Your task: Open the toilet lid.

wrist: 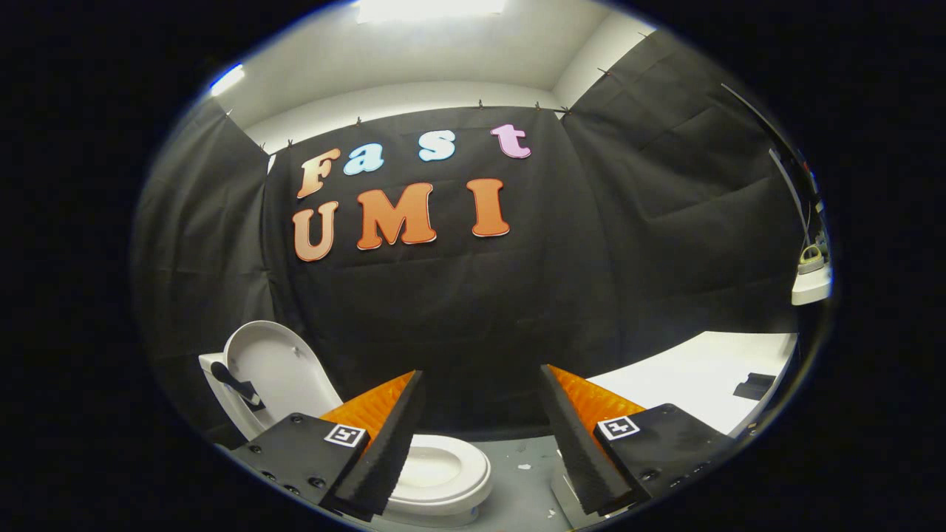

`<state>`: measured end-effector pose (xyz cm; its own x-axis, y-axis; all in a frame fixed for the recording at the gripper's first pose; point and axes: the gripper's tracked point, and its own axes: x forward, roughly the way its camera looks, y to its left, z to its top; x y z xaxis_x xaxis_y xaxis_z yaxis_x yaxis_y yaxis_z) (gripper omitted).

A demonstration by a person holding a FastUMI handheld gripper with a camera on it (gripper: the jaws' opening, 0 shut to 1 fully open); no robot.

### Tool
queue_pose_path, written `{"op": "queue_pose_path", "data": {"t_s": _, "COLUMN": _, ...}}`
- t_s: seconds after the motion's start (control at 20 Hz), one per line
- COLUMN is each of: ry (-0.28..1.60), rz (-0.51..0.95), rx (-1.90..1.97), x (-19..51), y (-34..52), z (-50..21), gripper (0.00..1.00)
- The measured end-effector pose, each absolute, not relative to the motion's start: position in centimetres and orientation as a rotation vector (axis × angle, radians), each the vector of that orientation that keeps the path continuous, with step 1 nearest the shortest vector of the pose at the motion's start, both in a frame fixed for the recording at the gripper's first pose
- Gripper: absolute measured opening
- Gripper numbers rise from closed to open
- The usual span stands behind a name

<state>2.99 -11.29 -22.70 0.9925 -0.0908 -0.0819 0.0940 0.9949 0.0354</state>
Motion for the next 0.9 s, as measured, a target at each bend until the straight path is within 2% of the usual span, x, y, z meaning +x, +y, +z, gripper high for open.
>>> {"op": "queue_pose_path", "data": {"t_s": 0.9, "ry": 0.108, "rz": -0.069, "rx": 0.028, "x": 2.9, "y": -10.1, "z": -23.1, "gripper": 0.98}}
